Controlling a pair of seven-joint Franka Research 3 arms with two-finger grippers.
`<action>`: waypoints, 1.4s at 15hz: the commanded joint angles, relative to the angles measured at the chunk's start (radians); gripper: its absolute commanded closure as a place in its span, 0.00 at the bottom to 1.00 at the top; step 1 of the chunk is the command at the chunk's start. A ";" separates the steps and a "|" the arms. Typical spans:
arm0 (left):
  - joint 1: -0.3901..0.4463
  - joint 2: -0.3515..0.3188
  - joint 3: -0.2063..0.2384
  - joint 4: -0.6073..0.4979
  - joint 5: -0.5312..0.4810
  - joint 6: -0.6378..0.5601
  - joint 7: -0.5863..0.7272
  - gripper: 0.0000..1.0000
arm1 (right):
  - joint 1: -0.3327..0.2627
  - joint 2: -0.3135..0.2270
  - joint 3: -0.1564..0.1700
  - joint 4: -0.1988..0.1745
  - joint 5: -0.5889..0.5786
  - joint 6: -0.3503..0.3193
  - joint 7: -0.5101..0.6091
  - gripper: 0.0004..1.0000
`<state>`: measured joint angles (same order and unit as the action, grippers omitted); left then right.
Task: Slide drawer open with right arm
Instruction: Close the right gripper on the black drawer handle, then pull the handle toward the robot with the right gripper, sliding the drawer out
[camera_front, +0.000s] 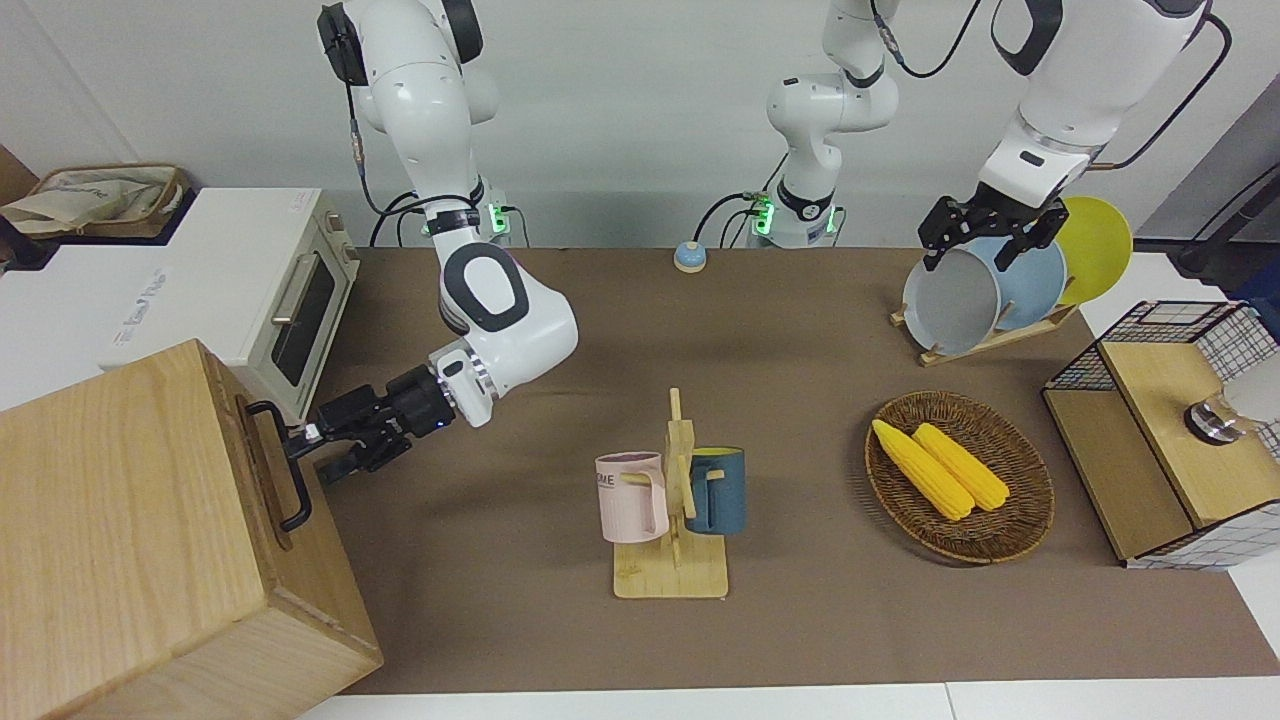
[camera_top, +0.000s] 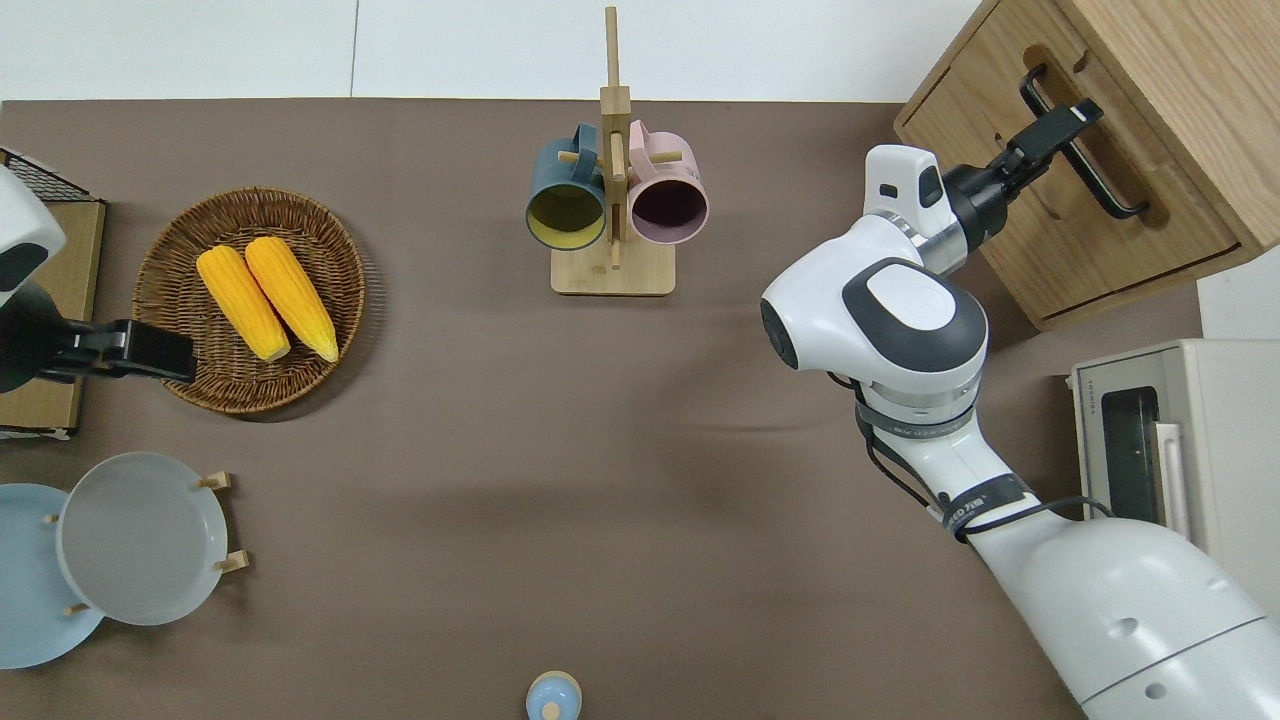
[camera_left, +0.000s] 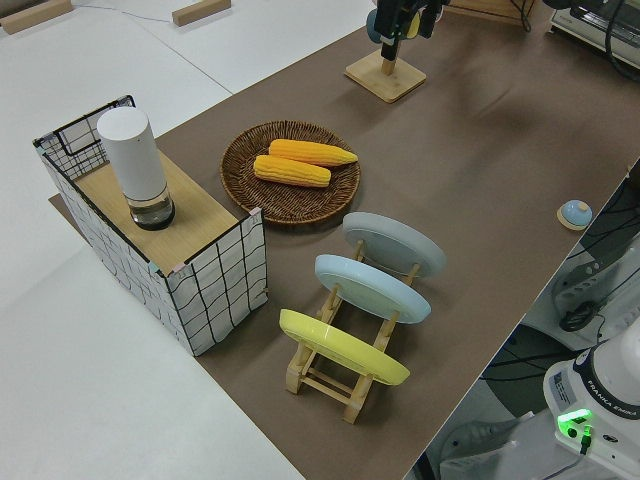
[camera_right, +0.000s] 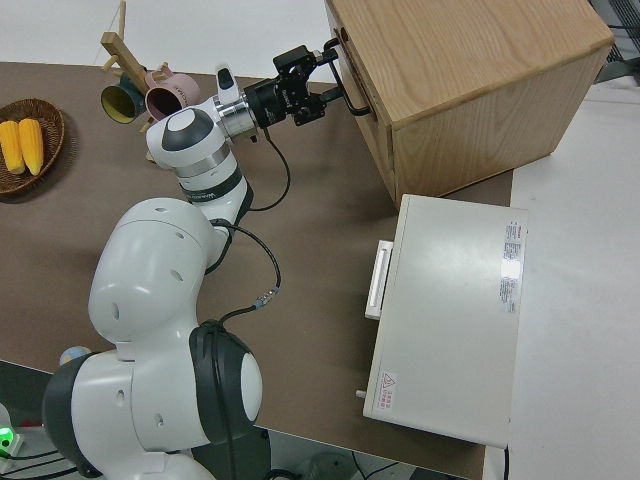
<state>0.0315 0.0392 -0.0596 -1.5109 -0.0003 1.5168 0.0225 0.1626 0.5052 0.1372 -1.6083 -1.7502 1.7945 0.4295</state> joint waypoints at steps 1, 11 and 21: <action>0.004 0.011 -0.006 0.026 0.017 -0.020 0.010 0.01 | -0.017 -0.008 0.018 0.007 -0.009 0.020 0.003 0.68; 0.004 0.011 -0.006 0.024 0.017 -0.020 0.010 0.01 | -0.009 -0.014 0.035 0.014 0.077 0.008 0.000 1.00; 0.004 0.011 -0.006 0.026 0.017 -0.020 0.010 0.01 | 0.121 -0.019 0.087 0.016 0.153 -0.175 -0.031 1.00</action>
<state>0.0315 0.0392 -0.0596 -1.5109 -0.0003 1.5168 0.0225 0.2410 0.4963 0.2192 -1.5963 -1.6215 1.6410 0.4468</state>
